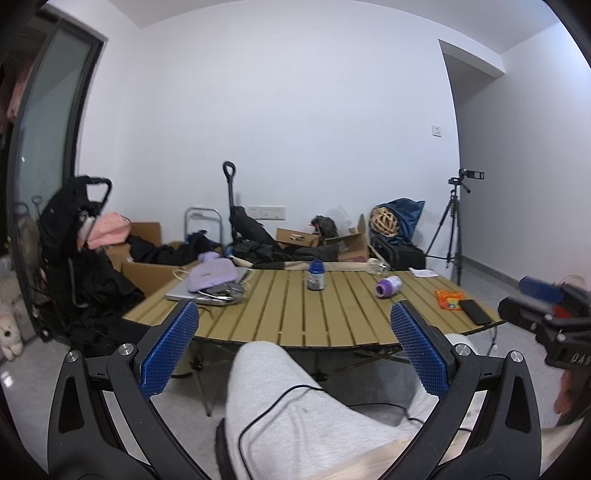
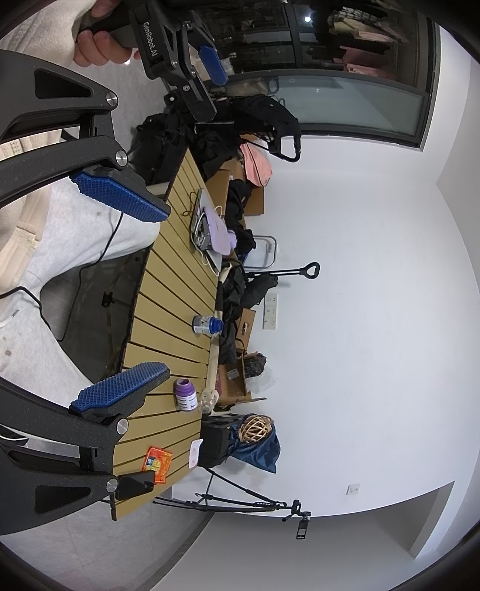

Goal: Flip cup upright
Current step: 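Move the right tool toward the purple bottle lying on its side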

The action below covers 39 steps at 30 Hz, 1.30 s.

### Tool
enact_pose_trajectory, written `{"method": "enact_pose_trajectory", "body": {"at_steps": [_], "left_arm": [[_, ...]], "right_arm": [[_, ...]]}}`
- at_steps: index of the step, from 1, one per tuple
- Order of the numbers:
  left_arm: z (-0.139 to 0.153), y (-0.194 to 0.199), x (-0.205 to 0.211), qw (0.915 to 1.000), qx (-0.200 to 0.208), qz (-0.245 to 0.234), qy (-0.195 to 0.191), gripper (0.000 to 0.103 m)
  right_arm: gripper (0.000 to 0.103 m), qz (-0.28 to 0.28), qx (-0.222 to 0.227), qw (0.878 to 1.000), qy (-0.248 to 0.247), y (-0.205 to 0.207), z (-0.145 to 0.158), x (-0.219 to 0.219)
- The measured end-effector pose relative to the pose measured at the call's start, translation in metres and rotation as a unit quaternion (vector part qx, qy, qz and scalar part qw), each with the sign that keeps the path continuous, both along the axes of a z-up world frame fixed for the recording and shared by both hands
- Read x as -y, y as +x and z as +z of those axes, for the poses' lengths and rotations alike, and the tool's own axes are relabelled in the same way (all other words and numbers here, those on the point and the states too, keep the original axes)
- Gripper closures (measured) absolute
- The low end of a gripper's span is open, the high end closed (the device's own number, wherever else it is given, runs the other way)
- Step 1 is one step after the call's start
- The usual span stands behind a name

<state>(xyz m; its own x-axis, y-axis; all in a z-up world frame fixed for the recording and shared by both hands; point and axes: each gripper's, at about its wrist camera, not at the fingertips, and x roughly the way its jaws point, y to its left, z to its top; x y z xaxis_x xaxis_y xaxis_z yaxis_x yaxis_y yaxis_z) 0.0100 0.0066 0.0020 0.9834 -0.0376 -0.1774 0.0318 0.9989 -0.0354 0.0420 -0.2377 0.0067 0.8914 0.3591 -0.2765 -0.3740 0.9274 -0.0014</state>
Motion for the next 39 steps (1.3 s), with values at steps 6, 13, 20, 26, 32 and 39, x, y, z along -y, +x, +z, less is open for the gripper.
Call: {"method": "enact_pose_trajectory", "body": {"at_steps": [6, 13, 20, 26, 32, 39], "left_arm": [[0.015, 0.073, -0.005, 0.9988, -0.035, -0.033, -0.001, 0.0], [0.001, 0.215, -0.009, 0.9933, -0.104, -0.027, -0.042, 0.0], [-0.04, 0.344, 0.033, 0.9806, -0.182, -0.058, -0.044, 0.0], [-0.076, 0.439, 0.069, 0.9648, -0.249, -0.066, -0.052, 0.0], [-0.097, 0.522, 0.085, 0.9571, -0.279, -0.06, -0.053, 0.0], [-0.122, 0.578, 0.097, 0.9636, -0.258, -0.064, -0.029, 0.0]], "right_arm": [[0.02, 0.002, -0.024, 0.999, -0.023, 0.049, 0.01, 0.009], [0.02, -0.039, -0.105, 0.993, -0.028, 0.171, -0.003, 0.036], [0.02, -0.074, -0.198, 0.977, -0.039, 0.322, -0.049, 0.052], [0.02, -0.113, -0.261, 0.957, 0.053, 0.425, -0.079, 0.084], [0.02, -0.18, -0.287, 0.937, 0.087, 0.515, -0.11, 0.102], [0.02, -0.262, -0.316, 0.901, 0.138, 0.593, -0.15, 0.122]]}}
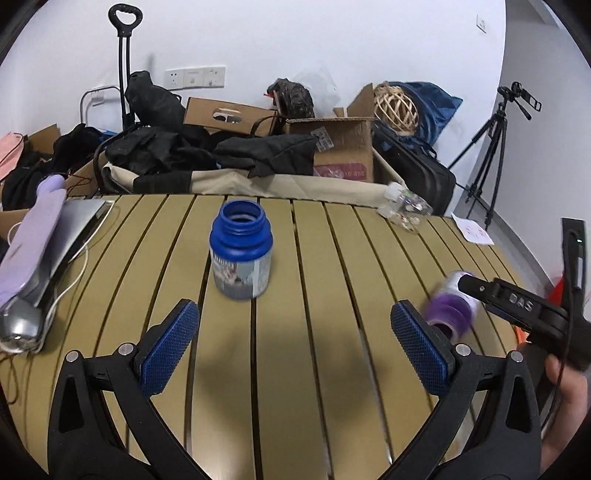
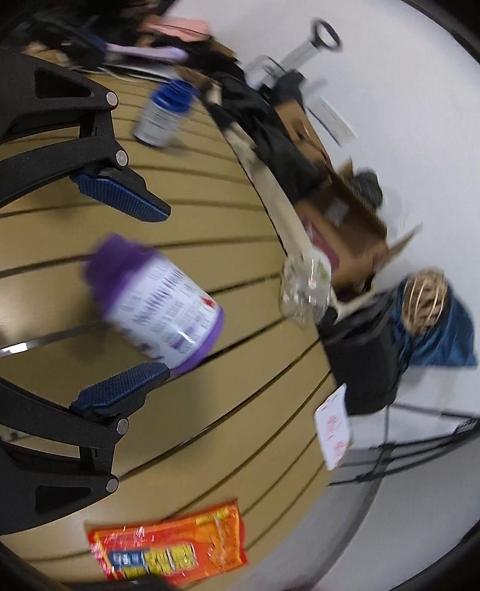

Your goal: Flip cup upright

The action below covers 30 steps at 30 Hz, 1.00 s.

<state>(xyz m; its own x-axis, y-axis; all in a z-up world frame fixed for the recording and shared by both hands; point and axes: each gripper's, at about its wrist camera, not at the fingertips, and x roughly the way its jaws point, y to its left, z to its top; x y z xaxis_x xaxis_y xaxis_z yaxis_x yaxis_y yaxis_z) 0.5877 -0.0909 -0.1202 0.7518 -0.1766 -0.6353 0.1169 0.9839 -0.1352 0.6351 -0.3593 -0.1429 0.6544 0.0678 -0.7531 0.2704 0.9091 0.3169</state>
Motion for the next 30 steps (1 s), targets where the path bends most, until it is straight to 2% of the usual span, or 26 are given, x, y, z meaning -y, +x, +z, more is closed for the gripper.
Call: {"method": "enact_pose_trajectory", "body": {"at_steps": [2, 4, 5, 6, 9, 11, 14, 16, 19, 21, 23, 24, 25, 26, 27, 28, 30], "left_arm": [[-0.014, 0.008, -0.004, 0.9999, -0.007, -0.004, -0.011, 0.0], [-0.025, 0.015, -0.002, 0.9995, -0.025, -0.021, 0.003, 0.0], [-0.027, 0.015, 0.0, 0.9992, -0.022, -0.031, 0.014, 0.0], [-0.028, 0.015, 0.0, 0.9989, -0.013, -0.038, 0.025, 0.0], [-0.024, 0.015, -0.007, 0.9987, 0.002, -0.046, 0.024, 0.0], [-0.02, 0.017, -0.013, 0.999, 0.004, -0.044, 0.005, 0.0], [-0.016, 0.021, -0.023, 0.9981, -0.008, -0.047, -0.039, 0.001], [-0.017, 0.023, -0.024, 0.9972, -0.016, -0.056, -0.047, 0.001], [-0.023, 0.026, -0.021, 0.9969, -0.03, -0.062, -0.039, 0.017], [-0.03, 0.03, -0.018, 0.9948, -0.051, -0.076, -0.044, 0.023], [-0.04, 0.034, -0.012, 0.994, -0.073, -0.077, -0.027, 0.036], [-0.044, 0.035, -0.01, 0.9938, -0.079, -0.076, -0.022, 0.042], [-0.046, 0.035, -0.01, 0.9942, -0.077, -0.072, -0.021, 0.045], [-0.045, 0.035, -0.01, 0.9946, -0.074, -0.07, -0.018, 0.053], [-0.044, 0.036, -0.009, 0.9954, -0.07, -0.066, -0.01, 0.062], [-0.044, 0.037, -0.009, 0.9959, -0.068, -0.059, -0.001, 0.066], [-0.048, 0.038, -0.012, 0.9959, -0.074, -0.052, 0.002, 0.069]], "right_arm": [[0.02, -0.002, -0.013, 1.0, -0.005, 0.014, -0.014, -0.001], [0.02, 0.017, -0.001, 0.999, 0.029, 0.018, -0.029, -0.004], [0.023, 0.029, 0.01, 0.998, 0.053, 0.018, -0.034, -0.005], [0.033, 0.049, 0.012, 0.997, 0.063, 0.018, -0.038, -0.009], [0.034, 0.137, 0.018, 0.99, 0.0, 0.02, -0.032, -0.04], [0.034, 0.245, 0.012, 0.969, -0.009, 0.016, -0.029, -0.072], [0.034, 0.336, 0.026, 0.941, -0.042, -0.004, -0.03, -0.111], [0.034, 0.398, 0.039, 0.916, -0.041, -0.016, -0.031, -0.135], [0.033, 0.465, 0.049, 0.883, -0.043, -0.028, -0.031, -0.161], [0.033, 0.485, 0.05, 0.872, -0.047, -0.033, -0.032, -0.171], [0.029, 0.481, 0.051, 0.872, -0.077, -0.038, -0.034, -0.174], [0.02, 0.48, 0.049, 0.872, -0.083, -0.036, -0.034, -0.171], [0.018, 0.482, 0.046, 0.871, -0.081, -0.035, -0.034, -0.166], [0.018, 0.48, 0.047, 0.872, -0.082, -0.033, -0.031, -0.158], [0.016, 0.471, 0.051, 0.876, -0.087, -0.036, -0.028, -0.153], [0.015, 0.453, 0.058, 0.885, -0.092, -0.035, -0.023, -0.144], [0.015, 0.418, 0.064, 0.901, -0.097, -0.029, -0.019, -0.127]]}}
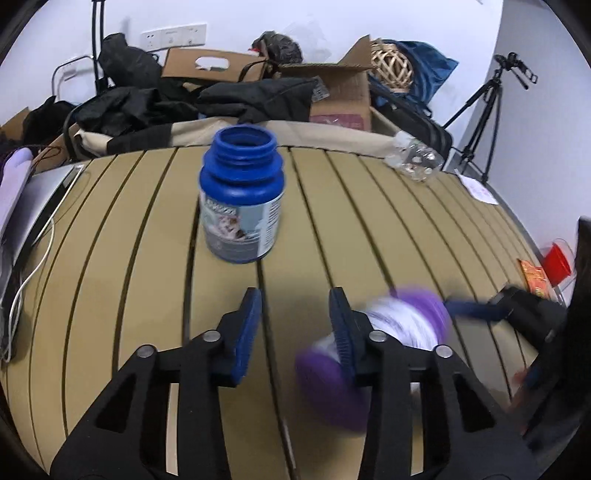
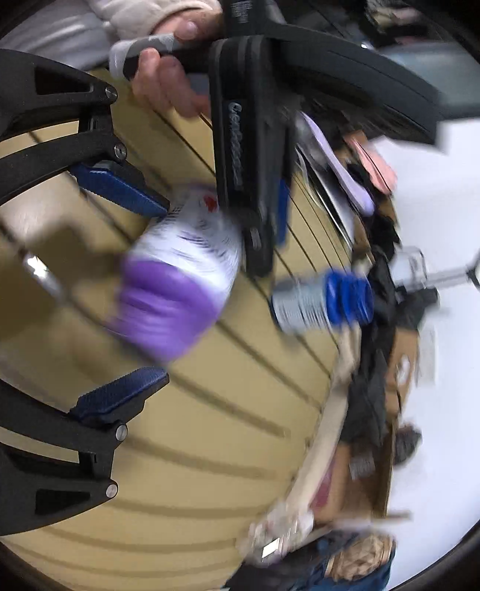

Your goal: Flip cup upright

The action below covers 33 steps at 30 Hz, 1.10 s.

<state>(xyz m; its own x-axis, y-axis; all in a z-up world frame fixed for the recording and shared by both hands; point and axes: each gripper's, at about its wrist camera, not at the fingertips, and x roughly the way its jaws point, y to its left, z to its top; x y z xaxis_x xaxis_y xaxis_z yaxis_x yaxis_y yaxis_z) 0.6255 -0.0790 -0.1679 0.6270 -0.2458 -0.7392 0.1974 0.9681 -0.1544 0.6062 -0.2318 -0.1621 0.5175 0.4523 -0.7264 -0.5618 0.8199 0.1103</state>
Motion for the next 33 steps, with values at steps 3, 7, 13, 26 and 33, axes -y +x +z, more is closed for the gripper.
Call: {"method": "enact_pose_trajectory", "body": {"at_steps": [3, 7, 13, 26, 33], "left_arm": [[-0.002, -0.001, -0.003, 0.9999, -0.002, 0.01, -0.007, 0.069], [0.005, -0.003, -0.004, 0.9993, -0.001, 0.007, -0.037, 0.051], [0.009, -0.005, 0.006, 0.9884, -0.055, -0.05, -0.133, 0.015], [-0.007, 0.047, 0.087, 0.9694, -0.21, -0.125, 0.023, 0.042], [-0.016, 0.058, 0.109, 0.9564, -0.227, -0.158, 0.093, 0.043]], "right_arm": [[0.015, -0.058, -0.016, 0.998, 0.032, 0.013, 0.0, 0.026], [0.015, -0.062, -0.011, 0.997, 0.04, 0.015, 0.005, 0.023], [0.015, -0.092, -0.001, 0.995, 0.024, 0.008, 0.016, 0.04], [0.015, -0.257, 0.0, 0.962, 0.087, 0.023, 0.03, 0.126], [0.015, -0.25, -0.025, 0.955, 0.158, 0.028, 0.047, 0.142]]}}
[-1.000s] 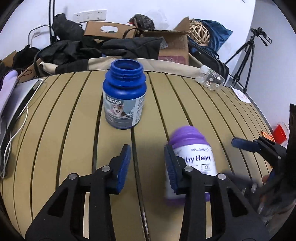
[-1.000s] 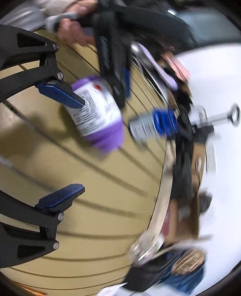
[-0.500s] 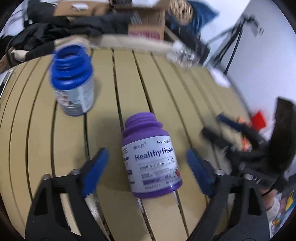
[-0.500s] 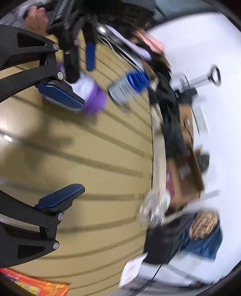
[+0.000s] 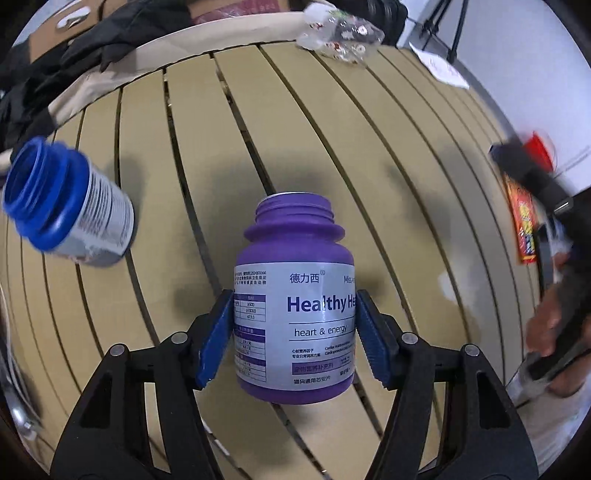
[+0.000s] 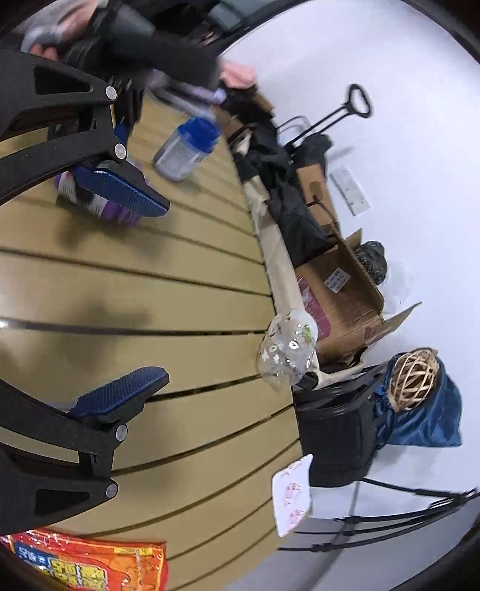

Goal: Flip cup upright
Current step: 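Lift the purple bottle with the left gripper and rotate it upright, then grasp the upright purple bottle with the right gripper while the left gripper releases it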

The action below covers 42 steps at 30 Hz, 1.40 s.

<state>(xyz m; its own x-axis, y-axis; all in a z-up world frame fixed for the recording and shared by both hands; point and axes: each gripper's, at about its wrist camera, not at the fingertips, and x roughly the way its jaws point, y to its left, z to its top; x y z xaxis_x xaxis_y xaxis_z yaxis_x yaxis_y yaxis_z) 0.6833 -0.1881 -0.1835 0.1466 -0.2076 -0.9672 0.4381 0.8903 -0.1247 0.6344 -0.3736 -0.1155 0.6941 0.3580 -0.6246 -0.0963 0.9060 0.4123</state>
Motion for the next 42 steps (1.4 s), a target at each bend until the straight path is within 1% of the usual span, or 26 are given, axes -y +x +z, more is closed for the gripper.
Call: {"method": "enact_pose_trajectory", "body": {"at_steps": [2, 4, 5, 8, 9, 11, 12, 13, 15, 16, 19, 21, 22, 23, 24, 25, 27, 28, 29, 30, 32, 35, 37, 38, 39, 42], "left_arm": [[-0.001, 0.005, 0.004, 0.9999, -0.01, -0.006, 0.005, 0.043], [-0.001, 0.008, 0.009, 0.9998, 0.003, -0.002, 0.019, 0.043], [0.0, 0.008, 0.012, 0.9994, 0.018, -0.003, 0.031, 0.043], [-0.001, 0.006, 0.015, 0.9992, 0.028, 0.0, 0.027, 0.043], [-0.001, 0.007, 0.015, 0.9994, 0.024, 0.004, 0.025, 0.043], [-0.002, 0.011, 0.012, 0.9997, 0.01, 0.014, 0.014, 0.043], [-0.003, 0.012, 0.012, 0.9999, 0.007, 0.01, 0.011, 0.043], [-0.003, 0.011, 0.008, 0.9999, 0.001, 0.006, 0.011, 0.043], [-0.012, 0.015, 0.008, 0.9996, -0.026, 0.006, 0.013, 0.044], [-0.011, 0.014, 0.008, 0.9997, -0.022, 0.006, 0.009, 0.044], [0.005, 0.017, 0.009, 0.9996, 0.028, -0.001, -0.002, 0.044], [0.032, 0.022, 0.01, 0.9969, 0.072, -0.002, -0.031, 0.044], [0.049, 0.024, 0.011, 0.9935, 0.102, -0.004, -0.05, 0.044], [0.071, 0.025, 0.012, 0.9868, 0.144, -0.01, -0.074, 0.044], [0.092, 0.021, 0.007, 0.9767, 0.19, -0.02, -0.097, 0.044], [0.115, 0.015, 0.003, 0.9605, 0.249, -0.038, -0.117, 0.044], [0.136, 0.013, 0.01, 0.9405, 0.32, -0.053, -0.101, 0.044], [0.143, 0.014, 0.012, 0.9333, 0.337, -0.061, -0.11, 0.044], [0.15, 0.014, 0.014, 0.9259, 0.348, -0.079, -0.125, 0.044], [0.152, 0.017, 0.02, 0.9207, 0.356, -0.09, -0.131, 0.044], [0.157, 0.019, 0.026, 0.9084, 0.374, -0.115, -0.147, 0.044], [0.157, 0.025, 0.028, 0.8936, 0.399, -0.135, -0.155, 0.044], [0.155, 0.03, 0.022, 0.8901, 0.396, -0.147, -0.171, 0.044], [0.154, 0.03, 0.017, 0.8874, 0.399, -0.147, -0.177, 0.044], [0.15, 0.033, 0.016, 0.8864, 0.397, -0.15, -0.184, 0.044], [0.138, 0.043, 0.012, 0.8818, 0.399, -0.164, -0.19, 0.044]], "right_arm": [[0.015, 0.004, -0.012, 1.0, 0.013, 0.008, 0.015, 0.002], [0.015, 0.018, -0.018, 1.0, 0.007, 0.015, 0.036, -0.002], [0.015, 0.027, -0.02, 0.999, 0.004, 0.018, 0.046, -0.005], [0.015, 0.051, -0.022, 0.998, -0.024, 0.026, 0.072, -0.011], [0.015, 0.055, -0.021, 0.998, -0.033, 0.029, 0.079, -0.013], [0.015, 0.062, -0.018, 0.997, -0.045, 0.031, 0.086, -0.016], [0.015, 0.065, -0.017, 0.997, -0.048, 0.033, 0.088, -0.018], [0.015, 0.07, -0.019, 0.996, -0.056, 0.034, 0.089, -0.02], [0.015, 0.073, -0.026, 0.995, -0.067, 0.036, 0.086, -0.023], [0.015, 0.077, -0.032, 0.994, -0.068, 0.038, 0.082, -0.025], [0.015, 0.086, -0.046, 0.993, -0.06, 0.041, 0.077, -0.023], [0.015, 0.098, -0.049, 0.993, -0.049, 0.045, 0.078, -0.025], [0.015, 0.106, -0.048, 0.993, -0.037, 0.049, 0.082, -0.026], [0.015, 0.112, -0.045, 0.992, -0.026, 0.051, 0.086, -0.027], [0.015, 0.122, -0.038, 0.992, -0.005, 0.057, 0.093, -0.028], [0.015, 0.127, -0.036, 0.991, 0.006, 0.062, 0.098, -0.03], [0.015, 0.137, -0.031, 0.99, 0.025, 0.072, 0.11, -0.036], [0.015, 0.146, -0.028, 0.988, 0.035, 0.079, 0.116, -0.039], [0.015, 0.152, -0.022, 0.987, 0.049, 0.086, 0.124, -0.041], [0.015, 0.157, -0.016, 0.986, 0.058, 0.088, 0.128, -0.043], [0.015, 0.155, -0.006, 0.986, 0.063, 0.099, 0.138, -0.046], [0.015, 0.152, -0.01, 0.985, 0.085, 0.117, 0.139, -0.044], [0.017, 0.151, -0.012, 0.984, 0.095, 0.126, 0.136, -0.043], [0.032, 0.139, -0.013, 0.987, 0.085, 0.13, 0.134, -0.041], [0.035, 0.132, -0.012, 0.988, 0.078, 0.133, 0.131, -0.039], [0.035, 0.13, -0.013, 0.989, 0.072, 0.143, 0.116, -0.04]]}}
